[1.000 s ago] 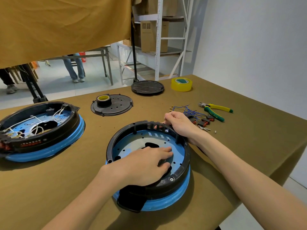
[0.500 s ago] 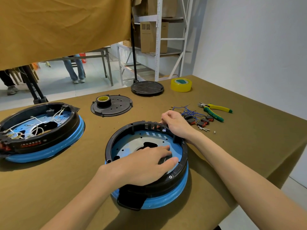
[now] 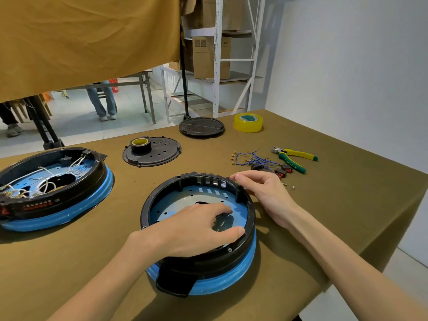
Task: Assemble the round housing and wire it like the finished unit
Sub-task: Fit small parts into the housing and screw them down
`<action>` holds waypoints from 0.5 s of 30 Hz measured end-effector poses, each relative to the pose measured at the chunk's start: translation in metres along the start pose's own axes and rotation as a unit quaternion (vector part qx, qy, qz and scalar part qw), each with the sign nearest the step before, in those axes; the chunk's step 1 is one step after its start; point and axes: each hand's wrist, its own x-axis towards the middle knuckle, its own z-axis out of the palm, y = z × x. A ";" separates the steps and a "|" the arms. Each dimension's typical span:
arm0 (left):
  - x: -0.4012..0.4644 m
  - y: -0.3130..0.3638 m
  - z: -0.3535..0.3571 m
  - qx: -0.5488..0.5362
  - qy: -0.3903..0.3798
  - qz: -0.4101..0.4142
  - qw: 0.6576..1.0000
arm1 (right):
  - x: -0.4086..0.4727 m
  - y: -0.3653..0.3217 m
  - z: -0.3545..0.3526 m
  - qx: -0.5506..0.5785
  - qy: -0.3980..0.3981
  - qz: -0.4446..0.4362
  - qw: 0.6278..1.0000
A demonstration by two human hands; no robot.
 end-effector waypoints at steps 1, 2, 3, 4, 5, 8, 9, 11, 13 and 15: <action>0.000 0.000 0.000 0.000 0.001 0.001 1.000 | -0.001 0.001 0.000 0.010 -0.003 0.009 1.000; -0.001 0.000 0.000 0.000 0.002 0.002 1.000 | -0.003 0.001 0.001 0.018 -0.004 0.017 1.000; -0.001 0.000 0.000 0.000 0.002 0.004 1.000 | -0.003 0.002 0.001 0.021 -0.005 0.023 1.000; -0.001 0.001 0.000 0.000 0.002 0.004 1.000 | -0.004 0.004 0.001 0.022 -0.006 0.028 0.999; -0.001 0.001 0.000 -0.001 0.001 0.004 1.000 | -0.004 0.005 0.001 0.024 -0.006 0.034 0.999; -0.001 0.001 0.000 -0.006 0.000 0.006 1.000 | -0.005 0.008 0.000 0.030 -0.010 0.056 0.998; -0.002 0.001 0.000 -0.007 0.000 0.007 1.000 | -0.005 0.008 0.000 0.034 -0.011 0.062 0.997; -0.001 0.000 0.001 -0.006 0.003 0.008 1.000 | -0.006 0.008 0.000 0.036 -0.008 0.063 0.997; -0.002 0.000 0.001 -0.005 0.005 0.005 1.000 | -0.005 0.008 0.001 0.026 -0.002 0.055 0.998; -0.002 -0.001 0.001 -0.007 0.006 0.002 1.000 | -0.004 0.006 0.000 0.027 0.000 0.047 0.999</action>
